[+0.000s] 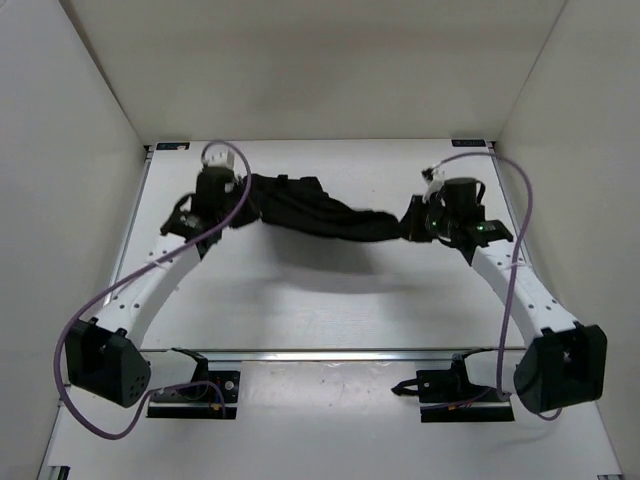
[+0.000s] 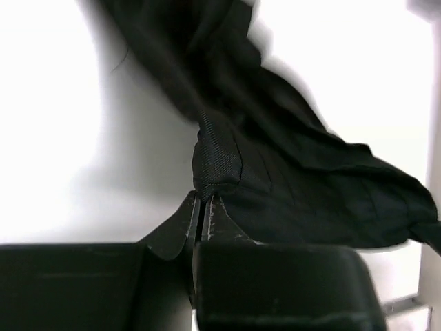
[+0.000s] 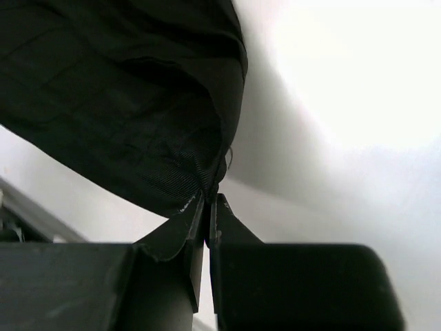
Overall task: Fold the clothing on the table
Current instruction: Flatten the skirt out
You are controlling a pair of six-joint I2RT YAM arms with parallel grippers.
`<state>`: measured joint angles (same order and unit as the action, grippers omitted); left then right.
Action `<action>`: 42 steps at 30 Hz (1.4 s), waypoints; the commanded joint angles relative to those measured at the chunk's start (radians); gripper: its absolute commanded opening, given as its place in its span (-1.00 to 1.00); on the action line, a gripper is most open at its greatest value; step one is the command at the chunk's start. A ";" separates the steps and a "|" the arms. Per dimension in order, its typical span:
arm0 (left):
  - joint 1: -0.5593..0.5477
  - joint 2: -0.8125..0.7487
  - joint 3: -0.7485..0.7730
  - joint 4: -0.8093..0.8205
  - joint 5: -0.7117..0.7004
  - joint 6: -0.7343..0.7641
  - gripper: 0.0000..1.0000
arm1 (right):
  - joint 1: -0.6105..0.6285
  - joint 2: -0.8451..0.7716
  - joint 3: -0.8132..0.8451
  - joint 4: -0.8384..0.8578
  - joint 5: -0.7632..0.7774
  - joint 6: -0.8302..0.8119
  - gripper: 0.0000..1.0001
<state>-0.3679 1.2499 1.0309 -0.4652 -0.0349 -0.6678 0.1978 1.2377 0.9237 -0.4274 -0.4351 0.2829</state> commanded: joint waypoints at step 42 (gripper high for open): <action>0.081 0.364 0.886 0.241 0.078 0.401 -1.00 | -0.158 0.317 0.994 0.107 0.210 -0.271 -1.00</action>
<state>-0.2913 1.7447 1.9919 -0.2478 0.0864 -0.3218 0.0658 1.6775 2.0869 -0.4122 -0.3023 0.0834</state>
